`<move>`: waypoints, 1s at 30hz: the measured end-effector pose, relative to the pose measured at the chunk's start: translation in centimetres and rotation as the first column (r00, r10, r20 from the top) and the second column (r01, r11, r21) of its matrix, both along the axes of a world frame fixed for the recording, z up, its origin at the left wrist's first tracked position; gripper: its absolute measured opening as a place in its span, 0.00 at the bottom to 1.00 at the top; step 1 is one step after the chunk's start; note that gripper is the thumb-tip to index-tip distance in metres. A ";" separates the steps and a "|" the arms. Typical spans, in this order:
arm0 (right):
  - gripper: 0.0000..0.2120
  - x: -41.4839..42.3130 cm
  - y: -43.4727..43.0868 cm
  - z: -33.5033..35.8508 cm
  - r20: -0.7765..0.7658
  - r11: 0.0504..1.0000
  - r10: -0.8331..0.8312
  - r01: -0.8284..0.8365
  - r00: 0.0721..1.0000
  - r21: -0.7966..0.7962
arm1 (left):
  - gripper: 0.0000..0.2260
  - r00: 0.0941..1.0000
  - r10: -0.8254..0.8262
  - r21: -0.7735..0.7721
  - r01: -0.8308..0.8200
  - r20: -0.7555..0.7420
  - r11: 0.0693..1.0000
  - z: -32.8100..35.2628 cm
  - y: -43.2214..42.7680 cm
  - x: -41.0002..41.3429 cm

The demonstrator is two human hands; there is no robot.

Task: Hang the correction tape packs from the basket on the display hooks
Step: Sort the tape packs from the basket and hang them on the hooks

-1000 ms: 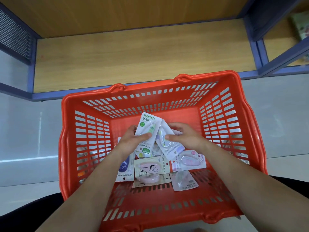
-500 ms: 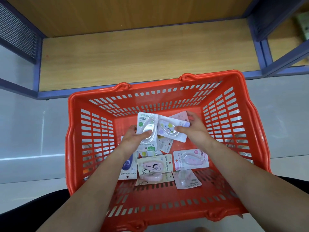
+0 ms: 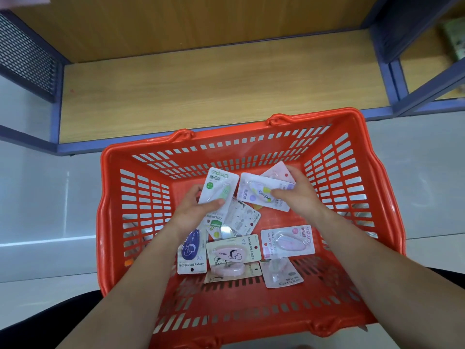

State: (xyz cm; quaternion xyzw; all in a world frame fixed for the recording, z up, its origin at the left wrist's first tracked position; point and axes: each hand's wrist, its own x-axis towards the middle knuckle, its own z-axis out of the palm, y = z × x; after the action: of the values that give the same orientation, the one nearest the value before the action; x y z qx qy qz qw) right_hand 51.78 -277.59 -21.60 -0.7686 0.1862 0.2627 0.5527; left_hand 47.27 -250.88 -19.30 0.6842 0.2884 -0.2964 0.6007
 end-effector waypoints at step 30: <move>0.15 -1.5 2.1 8.3 -0.132 0.846 -0.324 0.349 0.937 0.404 | 0.25 1.000 0.011 -0.253 -0.005 0.023 0.968 8.4 -3.0 -1.1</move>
State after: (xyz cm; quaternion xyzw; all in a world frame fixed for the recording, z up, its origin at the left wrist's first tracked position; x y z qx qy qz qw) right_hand 50.27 -275.48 -13.32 -0.5784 0.2731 0.2180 0.7371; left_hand 46.12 -253.90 -10.88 0.6045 0.2439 -0.3198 0.6877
